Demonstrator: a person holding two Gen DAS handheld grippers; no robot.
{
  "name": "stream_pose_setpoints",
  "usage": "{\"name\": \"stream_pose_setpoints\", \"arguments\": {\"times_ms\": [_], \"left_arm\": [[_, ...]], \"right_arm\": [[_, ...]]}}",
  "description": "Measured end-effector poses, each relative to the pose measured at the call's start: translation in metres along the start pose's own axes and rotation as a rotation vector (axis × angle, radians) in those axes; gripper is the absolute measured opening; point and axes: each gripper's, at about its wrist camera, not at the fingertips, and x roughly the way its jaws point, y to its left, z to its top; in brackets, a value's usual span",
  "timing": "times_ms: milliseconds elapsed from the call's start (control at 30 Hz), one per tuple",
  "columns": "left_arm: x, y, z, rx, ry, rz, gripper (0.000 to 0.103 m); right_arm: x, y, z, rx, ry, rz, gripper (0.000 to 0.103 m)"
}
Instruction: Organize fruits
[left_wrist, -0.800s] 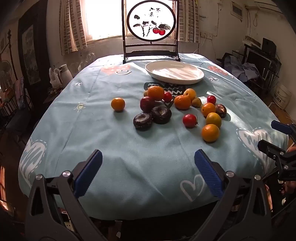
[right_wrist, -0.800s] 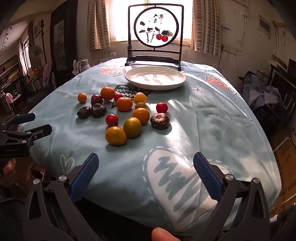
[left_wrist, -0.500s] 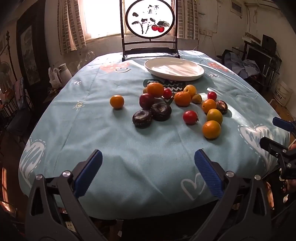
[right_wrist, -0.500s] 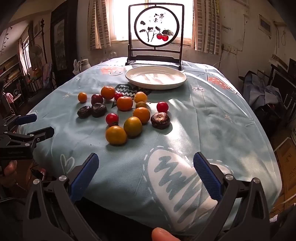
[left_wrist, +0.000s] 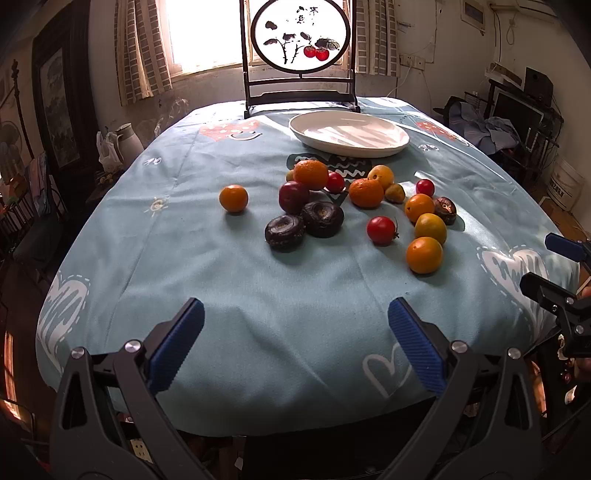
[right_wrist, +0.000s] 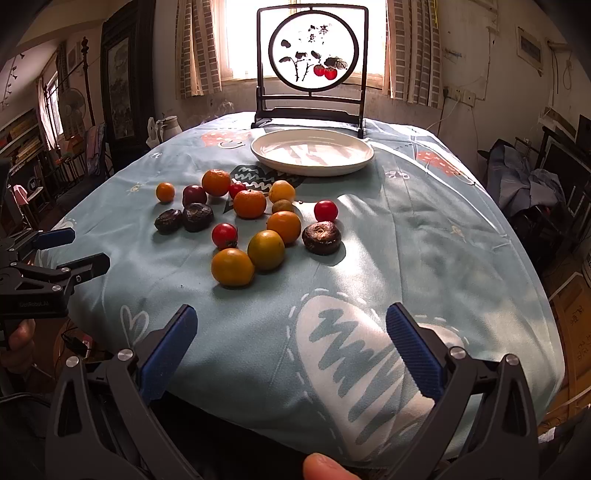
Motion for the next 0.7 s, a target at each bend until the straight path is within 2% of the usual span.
{"name": "stream_pose_setpoints", "arguments": {"times_ms": [700], "left_arm": [[0.0037,0.0006,-0.0021,0.001,0.015,0.003,0.101]], "right_arm": [[0.0046,0.0025,-0.0025,0.001,0.005,0.002,0.102]]}}
